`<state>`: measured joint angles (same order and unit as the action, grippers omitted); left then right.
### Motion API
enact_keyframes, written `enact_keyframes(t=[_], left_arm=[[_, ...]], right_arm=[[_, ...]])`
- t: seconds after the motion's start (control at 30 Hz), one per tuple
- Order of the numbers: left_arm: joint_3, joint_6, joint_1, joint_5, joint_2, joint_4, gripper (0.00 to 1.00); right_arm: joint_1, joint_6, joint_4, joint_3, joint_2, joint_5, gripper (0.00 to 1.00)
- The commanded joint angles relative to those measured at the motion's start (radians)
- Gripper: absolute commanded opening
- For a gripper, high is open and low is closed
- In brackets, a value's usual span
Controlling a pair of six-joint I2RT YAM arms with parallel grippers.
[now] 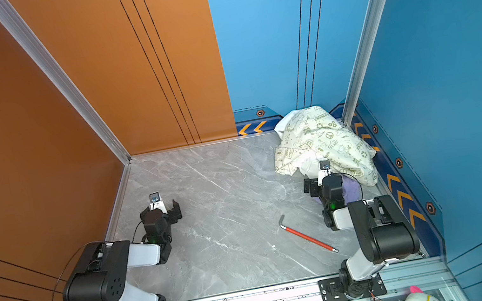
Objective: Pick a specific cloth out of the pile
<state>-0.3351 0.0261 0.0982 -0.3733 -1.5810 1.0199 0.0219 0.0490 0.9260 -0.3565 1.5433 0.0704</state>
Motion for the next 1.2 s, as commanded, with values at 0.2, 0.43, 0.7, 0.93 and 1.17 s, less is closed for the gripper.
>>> enact_keyframes(t=[0.2,0.43,0.7,0.93,1.17], left_arm=[[-0.015,-0.011,-0.005,0.010,0.005,-0.011,0.98],[-0.015,-0.012,-0.008,0.011,0.003,-0.012,0.98],[-0.020,-0.025,-0.018,0.018,0.005,-0.023,0.98],[-0.020,-0.026,-0.020,0.020,0.006,-0.023,0.98],[0.003,-0.006,0.030,-0.065,0.062,-0.038,0.98]], right_arm=[[0.059,-0.027,0.057,0.019,0.005,0.144,1.00],[0.000,0.008,-0.018,-0.018,0.005,0.019,1.00],[-0.008,0.015,-0.019,-0.019,0.005,0.011,1.00],[-0.010,0.017,-0.018,-0.018,0.003,0.005,1.00],[0.012,0.009,-0.219,-0.029,-0.186,0.028,1.00]])
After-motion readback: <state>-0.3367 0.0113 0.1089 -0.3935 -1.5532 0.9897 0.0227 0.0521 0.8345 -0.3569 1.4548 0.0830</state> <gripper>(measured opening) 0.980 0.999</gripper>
